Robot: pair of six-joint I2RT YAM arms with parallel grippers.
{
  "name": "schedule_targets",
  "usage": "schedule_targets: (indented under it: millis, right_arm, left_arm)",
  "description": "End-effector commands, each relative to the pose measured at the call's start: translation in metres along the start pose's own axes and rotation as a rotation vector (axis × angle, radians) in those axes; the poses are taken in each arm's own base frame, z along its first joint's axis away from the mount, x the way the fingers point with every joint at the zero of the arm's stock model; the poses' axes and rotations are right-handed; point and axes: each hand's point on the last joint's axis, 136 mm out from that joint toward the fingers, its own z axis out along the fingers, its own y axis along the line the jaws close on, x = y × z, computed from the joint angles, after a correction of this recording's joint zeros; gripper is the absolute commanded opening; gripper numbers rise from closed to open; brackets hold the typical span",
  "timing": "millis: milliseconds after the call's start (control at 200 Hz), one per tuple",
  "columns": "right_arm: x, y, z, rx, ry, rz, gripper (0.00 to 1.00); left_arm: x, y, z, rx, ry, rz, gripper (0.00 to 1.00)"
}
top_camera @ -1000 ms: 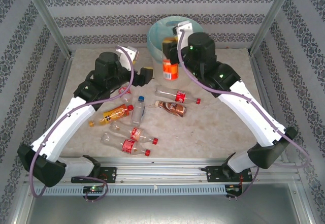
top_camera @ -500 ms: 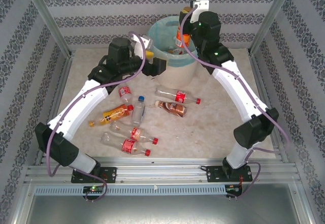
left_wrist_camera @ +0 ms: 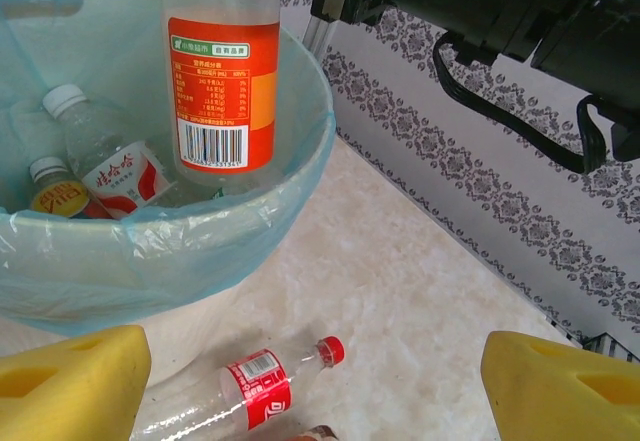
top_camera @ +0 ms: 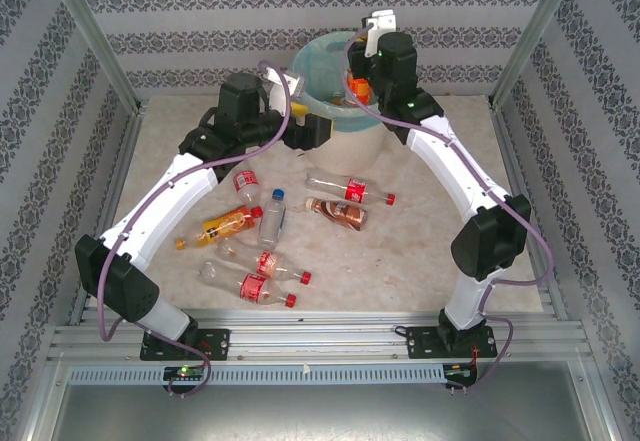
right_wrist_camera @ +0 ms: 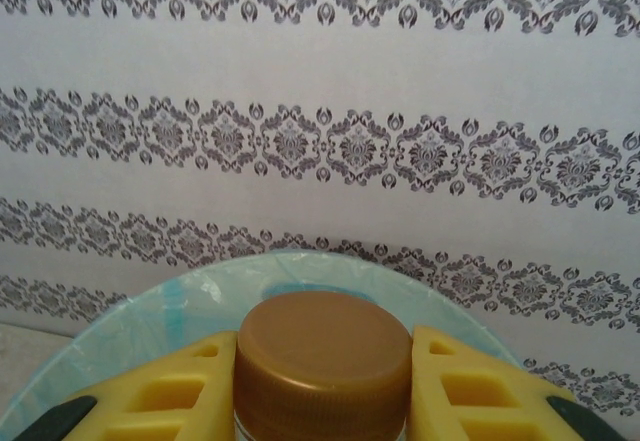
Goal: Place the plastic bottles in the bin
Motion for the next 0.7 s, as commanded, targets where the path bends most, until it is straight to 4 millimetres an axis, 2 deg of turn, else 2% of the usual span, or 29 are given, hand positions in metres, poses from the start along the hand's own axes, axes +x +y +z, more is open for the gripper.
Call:
schedule_targets:
  millis: [0, 70, 210, 430, 565, 699]
  right_arm:
    - [0.003, -0.002, -0.001, -0.006, -0.007, -0.054, 0.27]
    - [0.014, -0.002, 0.001, -0.009, 0.017, -0.072, 0.28]
    - [0.022, 0.000, 0.003, -0.022, 0.032, -0.084, 0.32]
    - [0.019, 0.004, 0.007, -0.039, 0.027, -0.079, 0.52]
    - [0.011, 0.003, 0.005, -0.040, 0.008, -0.076, 0.52]
    - [0.011, 0.005, 0.007, -0.048, 0.005, -0.081, 0.43]
  left_arm:
    - [-0.009, -0.004, -0.011, 0.010, -0.036, 0.003, 0.86]
    - [-0.007, -0.003, -0.011, 0.008, -0.034, 0.000, 0.87]
    - [-0.004, -0.001, -0.008, 0.009, -0.026, -0.007, 0.86]
    - [-0.003, -0.001, -0.008, 0.005, -0.024, -0.005, 0.87]
    - [-0.002, 0.001, -0.007, -0.004, -0.021, 0.001, 0.87]
    - [-0.001, 0.002, -0.007, -0.008, -0.016, 0.004, 0.87]
